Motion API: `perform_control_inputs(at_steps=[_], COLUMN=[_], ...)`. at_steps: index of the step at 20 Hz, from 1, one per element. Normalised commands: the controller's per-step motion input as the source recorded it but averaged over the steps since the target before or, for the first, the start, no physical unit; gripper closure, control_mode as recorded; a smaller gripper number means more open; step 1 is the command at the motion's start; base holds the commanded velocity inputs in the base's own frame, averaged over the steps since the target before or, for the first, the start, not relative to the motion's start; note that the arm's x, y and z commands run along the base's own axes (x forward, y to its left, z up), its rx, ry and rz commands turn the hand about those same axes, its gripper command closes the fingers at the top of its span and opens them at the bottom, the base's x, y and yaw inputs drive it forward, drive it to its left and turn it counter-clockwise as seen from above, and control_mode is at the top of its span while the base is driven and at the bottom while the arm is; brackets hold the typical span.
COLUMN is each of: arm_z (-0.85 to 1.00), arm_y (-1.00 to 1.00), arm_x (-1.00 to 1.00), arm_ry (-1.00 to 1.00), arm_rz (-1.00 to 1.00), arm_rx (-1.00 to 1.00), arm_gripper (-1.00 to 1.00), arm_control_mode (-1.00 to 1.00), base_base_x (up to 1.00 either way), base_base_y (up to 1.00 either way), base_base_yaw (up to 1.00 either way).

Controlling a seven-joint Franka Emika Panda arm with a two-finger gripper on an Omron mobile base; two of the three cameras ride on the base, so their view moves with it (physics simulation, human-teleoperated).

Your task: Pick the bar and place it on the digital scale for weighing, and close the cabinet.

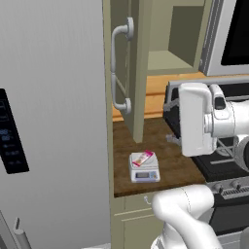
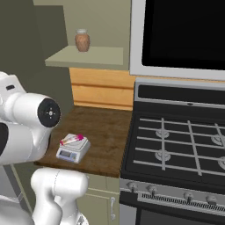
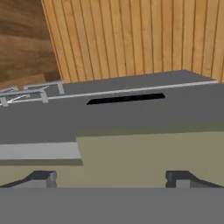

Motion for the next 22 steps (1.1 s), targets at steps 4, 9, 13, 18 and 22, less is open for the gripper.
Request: perform_control_inputs(at_steps=[4,9,13,18,22], arm_z=[0.0,0.0,-0.16,-0.26,-0.11], arm_y=[0.24,0.35,0.6,0.58,0.51], arm_x=[-0.62,-0.71,-0.05,0.5,0.05], arm_ry=[-0.02,-0.05,0.0,0.09,-0.01], arm_rz=[0.0,0.0,0.0,0.0,0.0], arm_rx=[0.14,0.18,0.12,0.06,0.06], arm_gripper=[-1.0,-1.0,-1.0,-1.0,-1.0], arm_control_mode=[-1.0,-1.0,-1.0,-1.0,-1.0], base_base_x=[0.0,0.0,0.0,0.0,0.0], base_base_y=[0.0,0.0,0.0,0.0,0.0], base_base_yaw=[0.0,0.0,0.0,0.0,0.0])
